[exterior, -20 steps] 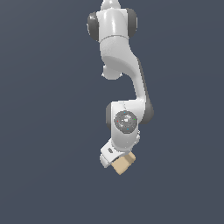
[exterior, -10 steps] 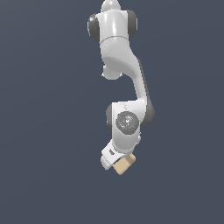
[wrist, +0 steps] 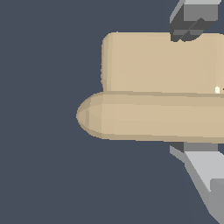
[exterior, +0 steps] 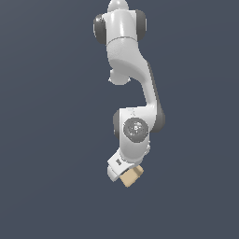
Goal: Pick up the object and move it to a goal position.
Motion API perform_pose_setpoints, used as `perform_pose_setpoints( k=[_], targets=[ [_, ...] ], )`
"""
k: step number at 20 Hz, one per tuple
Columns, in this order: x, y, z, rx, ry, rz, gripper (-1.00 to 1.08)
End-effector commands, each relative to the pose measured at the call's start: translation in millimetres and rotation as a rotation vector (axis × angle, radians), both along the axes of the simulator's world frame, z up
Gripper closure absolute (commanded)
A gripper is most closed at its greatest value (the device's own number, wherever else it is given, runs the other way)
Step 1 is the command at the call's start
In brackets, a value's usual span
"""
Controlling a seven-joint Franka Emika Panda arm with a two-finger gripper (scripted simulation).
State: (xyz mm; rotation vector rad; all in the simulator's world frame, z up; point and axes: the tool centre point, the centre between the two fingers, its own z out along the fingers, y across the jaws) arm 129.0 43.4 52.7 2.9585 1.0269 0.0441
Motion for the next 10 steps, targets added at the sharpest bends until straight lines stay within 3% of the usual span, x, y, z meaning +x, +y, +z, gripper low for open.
perform_pose_setpoints(
  k=[1,10],
  targets=[
    [-3,-1,-5,0.000,0.007,0.000,1.08],
    [-19,-12,-5,0.000,0.008,0.000,1.08]
  ],
)
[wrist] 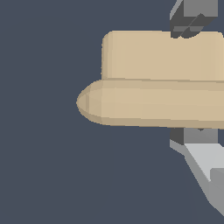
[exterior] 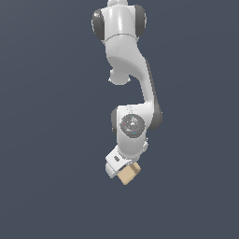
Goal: Pick up the object and move it to a goal position.
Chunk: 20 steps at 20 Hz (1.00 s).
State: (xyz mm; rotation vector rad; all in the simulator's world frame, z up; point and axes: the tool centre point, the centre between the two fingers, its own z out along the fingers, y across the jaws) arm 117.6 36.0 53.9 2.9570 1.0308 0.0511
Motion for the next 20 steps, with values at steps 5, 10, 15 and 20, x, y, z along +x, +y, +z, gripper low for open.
perform_pose_setpoints(
  k=[5,10,15,20],
  targets=[
    [-25,-18,-7,-0.001,0.014,-0.003,1.08],
    [-49,-37,-7,-0.001,0.016,-0.003,1.08],
    [-77,-58,-7,-0.001,0.018,-0.003,1.08],
    [-108,-82,-8,-0.001,0.020,-0.003,1.08]
  ],
)
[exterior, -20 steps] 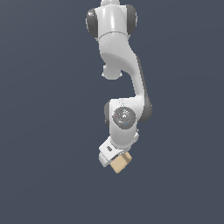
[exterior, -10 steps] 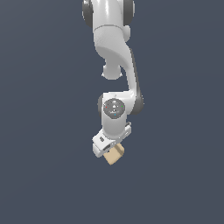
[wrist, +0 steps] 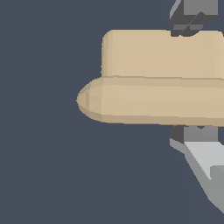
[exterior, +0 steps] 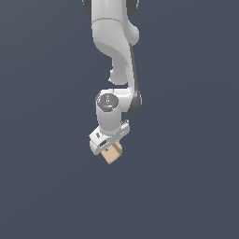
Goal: Pick up the object and move it to a goal position.
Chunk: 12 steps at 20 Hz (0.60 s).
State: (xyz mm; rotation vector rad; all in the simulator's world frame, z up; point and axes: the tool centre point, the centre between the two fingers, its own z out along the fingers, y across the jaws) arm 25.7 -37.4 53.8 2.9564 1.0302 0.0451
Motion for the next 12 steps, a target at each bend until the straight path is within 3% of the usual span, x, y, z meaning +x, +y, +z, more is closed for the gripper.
perform_pose_setpoints(
  k=[1,12],
  targets=[
    [-22,-14,-8,0.001,0.018,-0.003,1.08],
    [-105,-80,-8,0.001,0.024,-0.003,1.08]
  ],
)
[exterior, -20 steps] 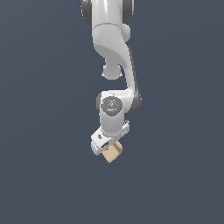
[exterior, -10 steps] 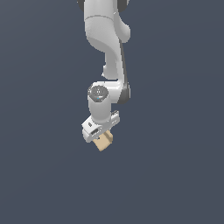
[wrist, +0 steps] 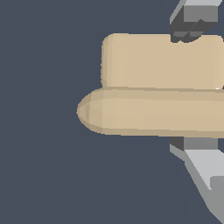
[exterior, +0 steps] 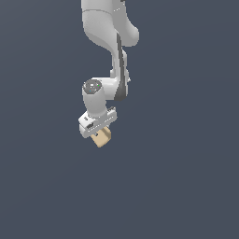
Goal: Pick up the object and move it to a goal position.
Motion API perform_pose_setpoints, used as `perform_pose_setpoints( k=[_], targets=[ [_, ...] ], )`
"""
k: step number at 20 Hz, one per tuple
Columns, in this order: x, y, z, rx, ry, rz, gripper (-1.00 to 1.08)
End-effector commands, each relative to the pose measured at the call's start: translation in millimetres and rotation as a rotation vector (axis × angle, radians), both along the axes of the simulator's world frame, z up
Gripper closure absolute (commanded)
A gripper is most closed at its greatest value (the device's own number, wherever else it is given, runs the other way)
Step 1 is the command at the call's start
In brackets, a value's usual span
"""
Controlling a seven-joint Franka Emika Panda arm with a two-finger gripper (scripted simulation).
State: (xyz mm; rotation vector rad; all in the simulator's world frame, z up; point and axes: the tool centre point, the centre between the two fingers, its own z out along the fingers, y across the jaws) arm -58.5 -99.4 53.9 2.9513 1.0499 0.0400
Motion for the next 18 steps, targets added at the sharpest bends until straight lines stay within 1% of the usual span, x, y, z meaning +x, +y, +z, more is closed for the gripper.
perform_pose_setpoints(
  k=[1,6,10,14,18],
  targets=[
    [-28,-24,-8,0.000,0.021,-0.016,1.08],
    [-61,-51,-8,0.000,0.024,-0.016,1.08],
    [-80,-68,-8,0.000,0.025,-0.016,1.08],
    [-92,-79,-8,0.000,0.027,-0.015,1.08],
    [-96,-82,-8,0.000,0.027,-0.015,1.08]
  ],
)
